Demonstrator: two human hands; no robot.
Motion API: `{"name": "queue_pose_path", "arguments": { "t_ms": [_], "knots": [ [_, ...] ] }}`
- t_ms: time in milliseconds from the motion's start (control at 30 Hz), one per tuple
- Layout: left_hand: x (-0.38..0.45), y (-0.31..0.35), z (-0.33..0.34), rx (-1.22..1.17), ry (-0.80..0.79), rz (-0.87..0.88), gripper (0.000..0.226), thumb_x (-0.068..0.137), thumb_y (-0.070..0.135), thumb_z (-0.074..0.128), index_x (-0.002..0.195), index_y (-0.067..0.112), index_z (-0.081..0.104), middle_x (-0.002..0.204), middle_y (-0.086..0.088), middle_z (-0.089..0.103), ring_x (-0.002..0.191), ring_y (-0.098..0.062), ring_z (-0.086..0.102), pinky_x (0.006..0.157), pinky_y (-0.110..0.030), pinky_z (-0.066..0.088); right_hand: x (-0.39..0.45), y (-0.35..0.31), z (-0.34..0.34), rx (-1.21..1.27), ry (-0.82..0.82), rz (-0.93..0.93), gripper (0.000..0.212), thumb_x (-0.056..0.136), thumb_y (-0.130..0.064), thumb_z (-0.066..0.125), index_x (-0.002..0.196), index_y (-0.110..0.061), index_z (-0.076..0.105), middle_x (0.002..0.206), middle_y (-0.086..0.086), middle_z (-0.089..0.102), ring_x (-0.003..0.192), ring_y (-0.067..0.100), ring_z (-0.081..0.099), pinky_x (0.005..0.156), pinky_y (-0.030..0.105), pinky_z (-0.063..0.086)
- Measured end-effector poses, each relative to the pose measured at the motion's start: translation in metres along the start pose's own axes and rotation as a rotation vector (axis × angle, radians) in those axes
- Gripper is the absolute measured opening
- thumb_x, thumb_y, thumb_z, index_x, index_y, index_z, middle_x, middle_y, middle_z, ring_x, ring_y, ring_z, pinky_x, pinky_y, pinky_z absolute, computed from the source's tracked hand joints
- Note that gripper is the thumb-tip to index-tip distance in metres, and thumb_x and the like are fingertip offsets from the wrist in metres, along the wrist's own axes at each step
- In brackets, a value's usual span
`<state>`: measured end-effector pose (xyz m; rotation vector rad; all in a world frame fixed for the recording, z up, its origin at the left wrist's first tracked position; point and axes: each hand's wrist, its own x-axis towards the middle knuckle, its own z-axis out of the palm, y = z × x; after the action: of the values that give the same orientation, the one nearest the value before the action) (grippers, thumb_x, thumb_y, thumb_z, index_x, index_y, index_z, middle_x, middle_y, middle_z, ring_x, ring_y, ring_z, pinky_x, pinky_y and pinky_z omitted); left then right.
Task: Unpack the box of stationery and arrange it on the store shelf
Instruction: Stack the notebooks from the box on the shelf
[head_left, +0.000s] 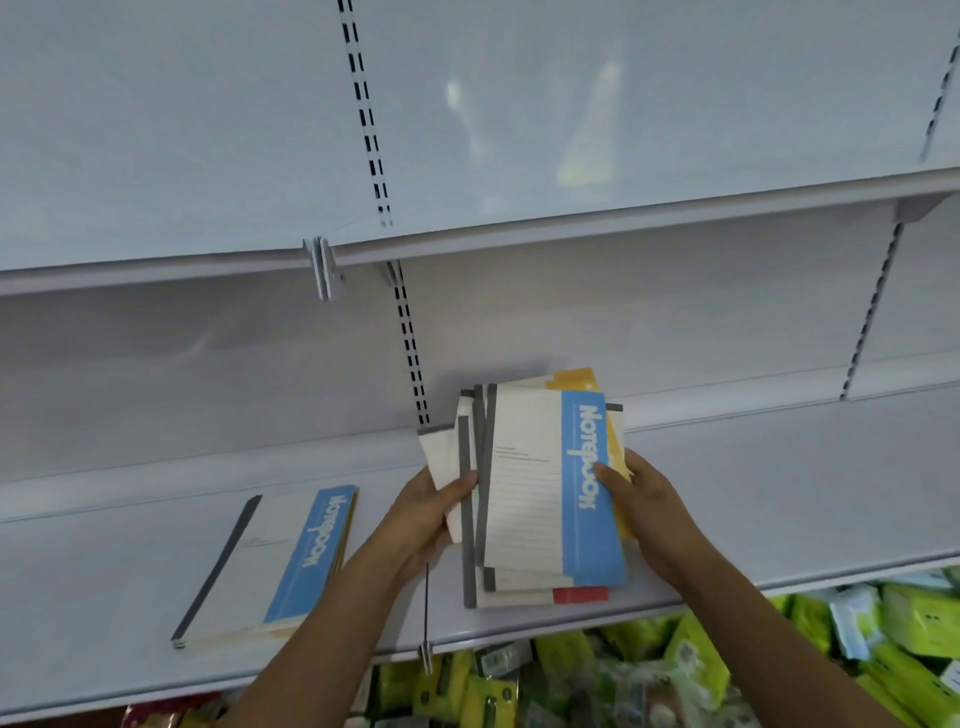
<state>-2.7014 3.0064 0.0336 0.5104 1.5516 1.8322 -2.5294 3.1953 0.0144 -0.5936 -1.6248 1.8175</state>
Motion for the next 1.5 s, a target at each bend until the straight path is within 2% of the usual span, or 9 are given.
{"name": "queue_pose_path", "arguments": {
  "t_ms": [233, 433, 633, 933, 1067, 1167, 1267, 1400, 1500],
  "knots": [
    [0.006, -0.001, -0.002, -0.272, 0.153, -0.047, 0.038, 0.096, 0.030, 0.060, 0.128, 0.009, 0.062, 0.117, -0.014, 0.070, 0.113, -0.031, 0.065, 0.103, -0.050, 0.048, 0.005, 0.015, -0.003, 0.020, -0.133, 0.288, 0.023, 0.098, -0.021, 0.056, 0.114, -0.007, 0.065, 0.103, 0.012, 0.074, 0.094, 0.031, 0.071, 0.081, 0.044, 0.056],
    [-0.001, -0.002, 0.007, -0.478, 0.096, -0.059, 0.024, 0.099, 0.014, 0.053, 0.119, 0.005, 0.064, 0.106, -0.014, 0.074, 0.088, -0.024, 0.074, 0.066, -0.035, 0.061, 0.011, 0.014, -0.020, 0.111, -0.077, 0.333, 0.026, 0.095, -0.019, 0.060, 0.116, -0.003, 0.063, 0.100, 0.015, 0.074, 0.083, 0.028, 0.073, 0.071, 0.039, 0.057],
    [-0.009, -0.007, 0.019, -0.606, 0.051, -0.098, 0.023, 0.097, 0.009, 0.056, 0.118, 0.007, 0.065, 0.114, -0.017, 0.071, 0.094, -0.028, 0.071, 0.071, -0.045, 0.062, 0.004, 0.003, -0.034, 0.045, -0.381, 0.434, 0.046, 0.079, -0.017, 0.078, 0.121, -0.006, 0.062, 0.116, 0.017, 0.069, 0.104, 0.033, 0.068, 0.086, 0.045, 0.056],
    [-0.023, -0.004, -0.011, -0.440, 0.103, 0.042, 0.038, 0.093, -0.015, 0.047, 0.123, 0.007, 0.058, 0.105, -0.007, 0.074, 0.087, -0.020, 0.073, 0.068, -0.030, 0.061, 0.012, -0.012, -0.095, 0.286, -0.112, 0.362, 0.098, 0.034, -0.013, 0.099, 0.123, -0.003, 0.059, 0.104, 0.017, 0.073, 0.082, 0.030, 0.073, 0.061, 0.040, 0.060],
    [-0.034, 0.004, -0.011, -0.083, 0.158, 0.207, 0.041, 0.093, -0.013, 0.052, 0.117, 0.019, 0.060, 0.115, -0.001, 0.070, 0.099, -0.012, 0.068, 0.088, -0.031, 0.056, 0.000, -0.007, -0.097, 0.440, -0.077, 0.352, 0.054, 0.073, -0.006, 0.072, 0.125, -0.011, 0.058, 0.111, 0.014, 0.071, 0.090, 0.030, 0.072, 0.066, 0.043, 0.061],
    [-0.044, 0.013, -0.005, 0.545, 0.219, 0.517, 0.035, 0.096, -0.005, 0.052, 0.116, 0.022, 0.063, 0.106, 0.017, 0.067, 0.094, 0.012, 0.061, 0.091, -0.022, 0.049, -0.004, -0.001, -0.105, 0.546, -0.033, 0.301, 0.104, 0.039, -0.014, 0.099, 0.133, -0.015, 0.055, 0.125, 0.013, 0.066, 0.104, 0.032, 0.068, 0.073, 0.048, 0.059],
    [-0.043, 0.007, -0.004, 0.998, 0.019, 0.793, 0.057, 0.089, -0.017, 0.044, 0.129, 0.019, 0.064, 0.130, 0.014, 0.060, 0.120, 0.015, 0.049, 0.108, -0.007, 0.029, -0.005, 0.001, -0.114, 0.658, 0.017, 0.249, 0.113, 0.020, -0.018, 0.102, 0.125, -0.018, 0.060, 0.118, 0.011, 0.069, 0.098, 0.029, 0.071, 0.068, 0.049, 0.060],
    [-0.035, -0.026, -0.012, 1.472, -0.403, 0.389, 0.077, 0.089, -0.007, 0.043, 0.152, 0.034, 0.025, 0.161, 0.009, 0.012, 0.151, -0.014, 0.006, 0.123, -0.034, 0.000, -0.011, -0.004, -0.119, 0.648, 0.104, 0.260, 0.099, 0.030, -0.026, 0.100, 0.120, -0.016, 0.062, 0.105, 0.010, 0.074, 0.084, 0.025, 0.074, 0.060, 0.044, 0.060],
    [-0.029, -0.022, -0.007, 1.393, -0.500, 0.071, 0.063, 0.095, 0.017, 0.050, 0.153, 0.032, 0.029, 0.164, 0.004, 0.008, 0.151, -0.017, 0.001, 0.121, -0.037, 0.003, -0.014, -0.003, -0.122, 0.583, 0.213, 0.315, 0.073, 0.061, -0.030, 0.085, 0.126, -0.012, 0.059, 0.108, 0.013, 0.071, 0.078, 0.025, 0.073, 0.065, 0.046, 0.061]
  ]
}}
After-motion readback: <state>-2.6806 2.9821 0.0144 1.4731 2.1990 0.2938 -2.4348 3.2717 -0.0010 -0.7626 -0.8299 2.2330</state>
